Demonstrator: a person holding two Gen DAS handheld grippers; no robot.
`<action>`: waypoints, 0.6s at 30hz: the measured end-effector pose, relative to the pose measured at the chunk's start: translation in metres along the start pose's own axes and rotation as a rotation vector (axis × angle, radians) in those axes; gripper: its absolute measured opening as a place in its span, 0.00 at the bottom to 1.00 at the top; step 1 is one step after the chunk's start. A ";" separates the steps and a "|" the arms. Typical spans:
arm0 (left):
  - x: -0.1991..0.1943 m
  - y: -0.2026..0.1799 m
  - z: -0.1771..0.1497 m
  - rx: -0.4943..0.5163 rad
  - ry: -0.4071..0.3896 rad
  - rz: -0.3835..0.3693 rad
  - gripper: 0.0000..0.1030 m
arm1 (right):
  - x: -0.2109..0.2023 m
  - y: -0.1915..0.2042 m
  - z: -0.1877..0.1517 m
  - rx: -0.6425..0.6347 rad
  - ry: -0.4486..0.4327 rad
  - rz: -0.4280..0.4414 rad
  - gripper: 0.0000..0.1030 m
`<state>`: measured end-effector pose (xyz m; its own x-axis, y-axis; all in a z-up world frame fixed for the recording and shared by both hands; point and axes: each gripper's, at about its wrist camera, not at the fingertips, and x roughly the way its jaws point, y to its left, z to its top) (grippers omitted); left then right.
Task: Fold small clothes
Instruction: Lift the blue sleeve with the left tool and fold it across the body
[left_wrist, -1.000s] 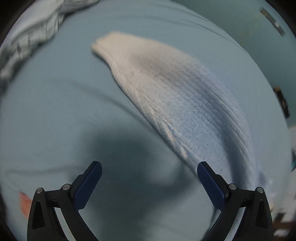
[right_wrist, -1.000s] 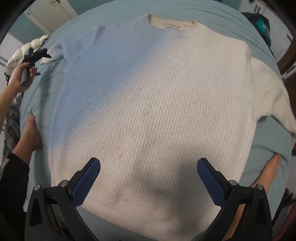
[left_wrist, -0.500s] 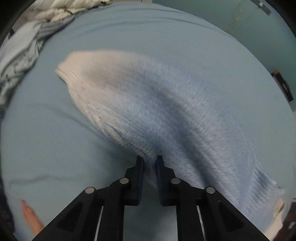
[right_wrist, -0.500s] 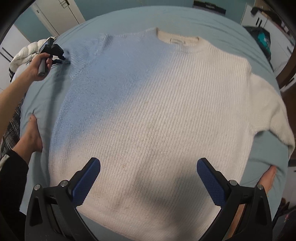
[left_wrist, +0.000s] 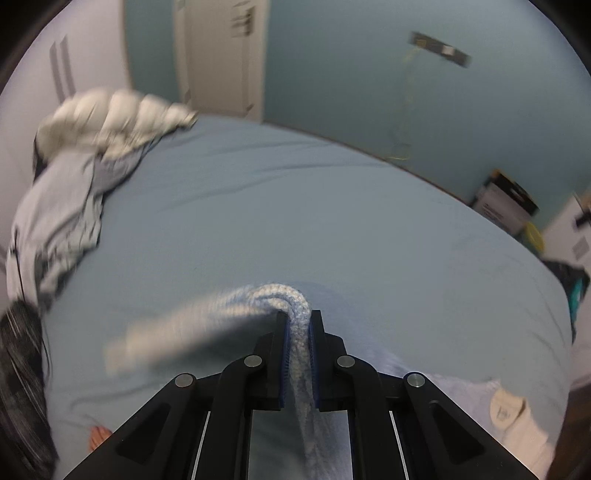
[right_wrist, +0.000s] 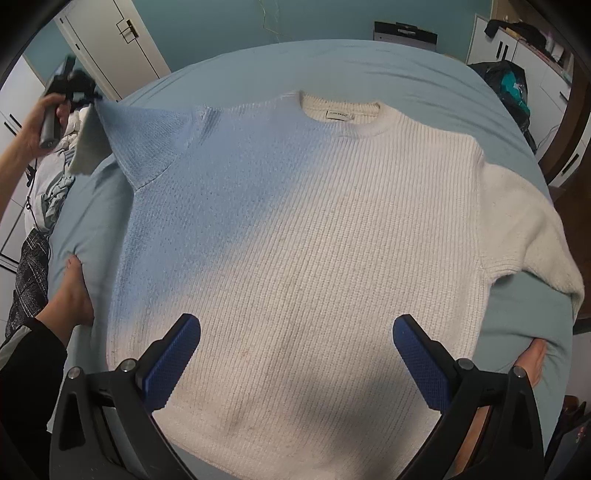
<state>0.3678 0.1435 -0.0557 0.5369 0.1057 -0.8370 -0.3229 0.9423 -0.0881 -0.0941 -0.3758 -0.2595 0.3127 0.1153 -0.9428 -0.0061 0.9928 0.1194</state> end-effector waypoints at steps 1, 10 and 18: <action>-0.003 -0.007 -0.002 0.028 -0.011 -0.010 0.08 | 0.000 0.000 -0.001 -0.001 0.000 0.000 0.99; -0.087 -0.175 -0.119 0.640 -0.195 -0.181 0.09 | 0.002 -0.006 0.000 0.013 -0.005 0.000 0.99; -0.072 -0.203 -0.287 0.907 0.322 -0.557 0.69 | 0.024 -0.026 -0.005 0.072 0.086 -0.017 0.99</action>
<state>0.1710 -0.1466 -0.1332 0.1590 -0.3683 -0.9160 0.6606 0.7292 -0.1785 -0.0914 -0.3990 -0.2871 0.2295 0.1035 -0.9678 0.0676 0.9902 0.1219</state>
